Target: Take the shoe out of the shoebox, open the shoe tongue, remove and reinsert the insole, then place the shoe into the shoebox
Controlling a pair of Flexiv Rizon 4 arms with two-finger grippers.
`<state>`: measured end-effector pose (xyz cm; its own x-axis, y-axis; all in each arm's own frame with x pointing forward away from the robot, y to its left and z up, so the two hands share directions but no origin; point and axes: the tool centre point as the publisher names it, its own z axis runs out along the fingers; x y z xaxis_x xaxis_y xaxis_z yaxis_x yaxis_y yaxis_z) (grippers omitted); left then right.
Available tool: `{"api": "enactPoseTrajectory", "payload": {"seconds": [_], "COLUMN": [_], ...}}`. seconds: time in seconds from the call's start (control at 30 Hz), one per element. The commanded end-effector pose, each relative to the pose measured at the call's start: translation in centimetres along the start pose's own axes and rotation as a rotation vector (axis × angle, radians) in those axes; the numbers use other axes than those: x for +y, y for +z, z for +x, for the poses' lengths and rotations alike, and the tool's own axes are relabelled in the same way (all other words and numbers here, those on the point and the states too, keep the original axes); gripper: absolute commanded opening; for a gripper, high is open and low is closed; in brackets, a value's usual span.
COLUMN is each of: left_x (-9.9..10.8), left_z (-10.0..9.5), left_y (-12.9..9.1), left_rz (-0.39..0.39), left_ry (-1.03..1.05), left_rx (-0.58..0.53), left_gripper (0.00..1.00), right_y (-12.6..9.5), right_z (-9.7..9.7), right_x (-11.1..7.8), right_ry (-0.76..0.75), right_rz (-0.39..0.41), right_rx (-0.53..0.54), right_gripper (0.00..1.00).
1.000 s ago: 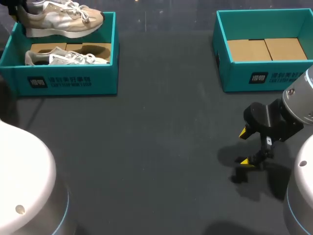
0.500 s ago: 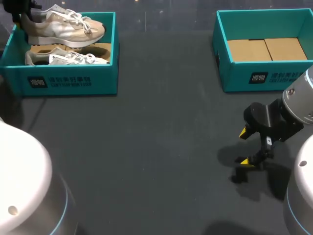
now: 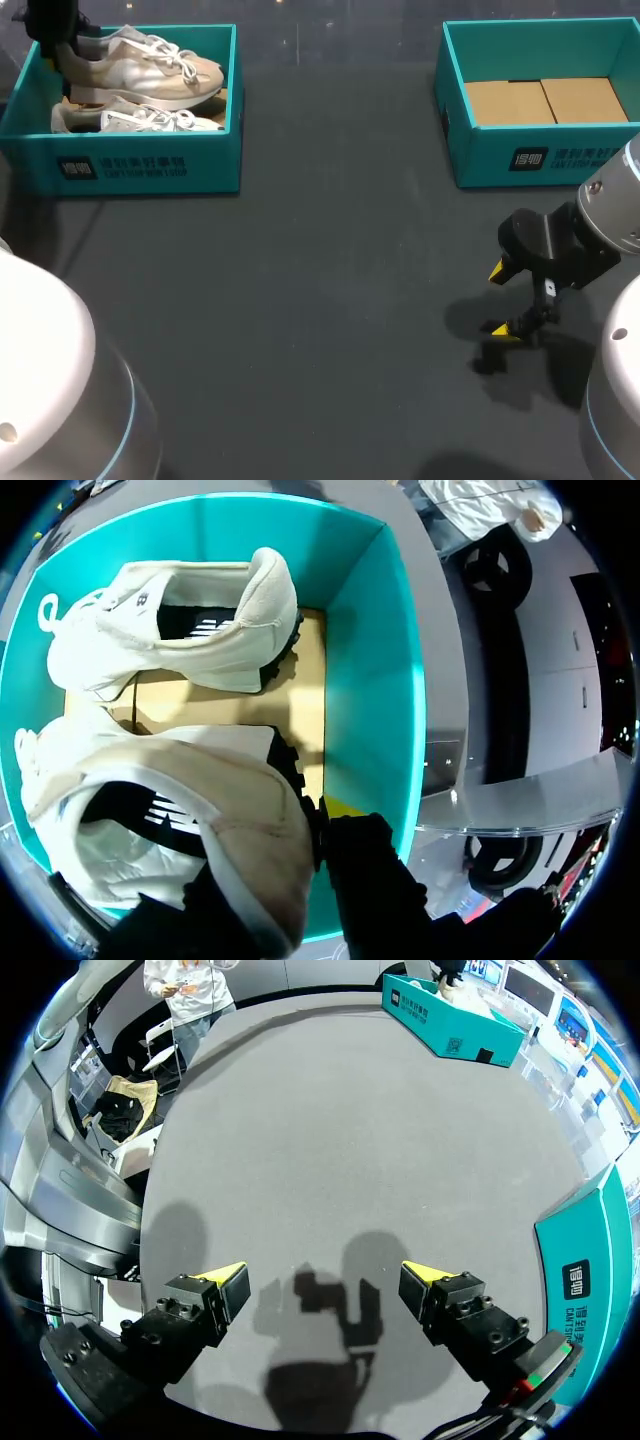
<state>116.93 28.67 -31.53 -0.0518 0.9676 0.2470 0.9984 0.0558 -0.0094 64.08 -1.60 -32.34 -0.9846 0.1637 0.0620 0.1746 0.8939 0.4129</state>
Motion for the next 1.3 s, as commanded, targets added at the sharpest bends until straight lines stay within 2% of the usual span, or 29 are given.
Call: {"api": "enactPoseTrajectory", "payload": {"seconds": [0.03, 0.27, 0.73, 1.13, 1.3], "left_x": [1.8, 2.8, 3.0, 2.7, 2.5], "left_z": [-0.7, -1.5, -2.6, -1.3, -1.5], "left_y": [0.6, 1.2, 3.8, 3.2, 3.8], "left_rz": [0.018, 0.007, 0.03, 0.009, 0.009], "left_ry": [-0.012, -0.031, -0.018, -0.01, -0.01], "left_rx": [0.009, 0.015, 0.035, 0.008, 0.011], "left_gripper": [0.0, 0.0, 0.0, 0.0, 0.0], "right_y": [0.0, 0.0, 0.0, 0.0, 0.0], "right_z": [0.2, 0.2, 0.2, 0.2, 0.2], "right_x": [0.0, 0.0, 0.0, 0.0, 0.0], "right_ry": [0.0, 0.0, 0.0, 0.0, 0.0], "right_rz": [0.002, 0.002, 0.002, 0.002, 0.002], "right_rx": [-0.003, -0.003, -0.003, -0.003, -0.003], "right_gripper": [1.0, 1.0, 1.0, 1.0, 1.0]}}
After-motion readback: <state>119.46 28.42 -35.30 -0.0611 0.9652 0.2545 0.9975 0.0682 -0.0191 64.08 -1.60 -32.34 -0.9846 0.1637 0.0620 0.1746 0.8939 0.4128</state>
